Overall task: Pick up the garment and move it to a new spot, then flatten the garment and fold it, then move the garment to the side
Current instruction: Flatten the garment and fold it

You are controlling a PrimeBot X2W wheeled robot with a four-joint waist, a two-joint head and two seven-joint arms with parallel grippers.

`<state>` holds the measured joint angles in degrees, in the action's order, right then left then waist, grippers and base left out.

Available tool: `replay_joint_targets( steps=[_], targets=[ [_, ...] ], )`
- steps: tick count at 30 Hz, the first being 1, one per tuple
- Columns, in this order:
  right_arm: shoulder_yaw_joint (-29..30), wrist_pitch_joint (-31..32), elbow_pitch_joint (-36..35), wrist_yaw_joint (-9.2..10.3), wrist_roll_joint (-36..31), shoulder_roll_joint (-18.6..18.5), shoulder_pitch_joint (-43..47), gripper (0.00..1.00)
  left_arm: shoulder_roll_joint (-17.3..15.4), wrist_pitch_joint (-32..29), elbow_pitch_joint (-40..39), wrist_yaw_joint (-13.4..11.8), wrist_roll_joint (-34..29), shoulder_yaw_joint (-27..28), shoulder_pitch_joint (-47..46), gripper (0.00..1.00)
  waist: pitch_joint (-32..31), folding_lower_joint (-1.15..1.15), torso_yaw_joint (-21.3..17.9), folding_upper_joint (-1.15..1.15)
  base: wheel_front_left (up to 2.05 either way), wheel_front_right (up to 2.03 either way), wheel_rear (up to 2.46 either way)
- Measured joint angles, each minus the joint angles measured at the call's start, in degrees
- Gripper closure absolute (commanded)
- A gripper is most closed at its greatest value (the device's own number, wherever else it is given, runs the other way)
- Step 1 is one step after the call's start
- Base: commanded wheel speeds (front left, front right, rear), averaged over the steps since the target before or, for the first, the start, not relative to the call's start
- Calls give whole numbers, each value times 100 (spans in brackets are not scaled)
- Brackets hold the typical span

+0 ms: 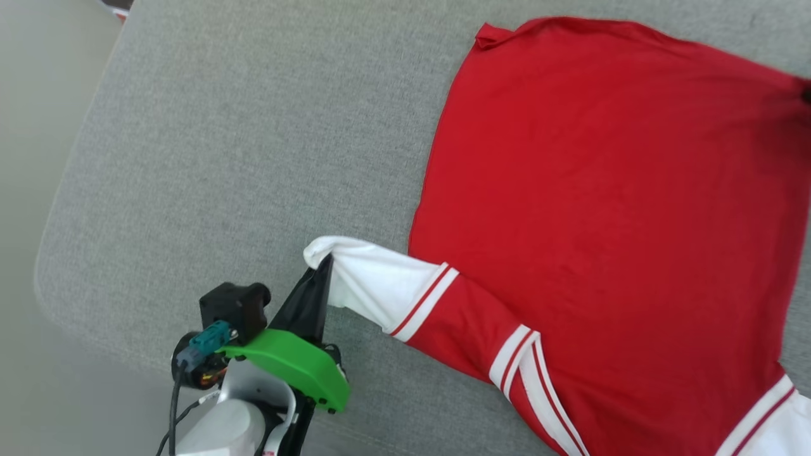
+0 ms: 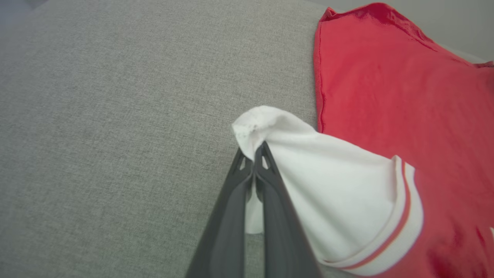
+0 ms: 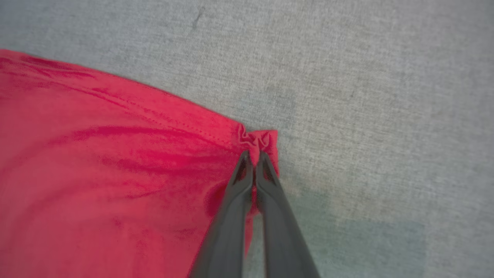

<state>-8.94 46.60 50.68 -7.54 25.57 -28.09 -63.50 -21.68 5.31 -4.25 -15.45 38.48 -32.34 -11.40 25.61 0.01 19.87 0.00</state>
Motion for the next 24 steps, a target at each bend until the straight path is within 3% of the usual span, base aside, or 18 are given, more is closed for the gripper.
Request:
replay_joint_targets(
  steps=[12,13,18,24],
  targets=[
    [156,-556,-810,0,677,-419,1935,100,-263,-32,193,-240,379,366,681,100,-873,0,-539,0,0,0,0],
    [366,-725,-1129,0,871,-455,2622,100,-345,-32,207,-310,453,461,867,100,-1053,-1,-743,0,0,0,0],
    [921,-1016,-1752,0,1000,-419,3859,100,-439,-33,218,-399,609,599,1096,100,-1325,-1,-1088,0,0,0,0],
    [1896,-1203,-2601,-3,1042,15,5415,100,-542,-75,253,-447,701,684,1304,100,-1628,-1,-1430,0,0,0,0]
  ],
)
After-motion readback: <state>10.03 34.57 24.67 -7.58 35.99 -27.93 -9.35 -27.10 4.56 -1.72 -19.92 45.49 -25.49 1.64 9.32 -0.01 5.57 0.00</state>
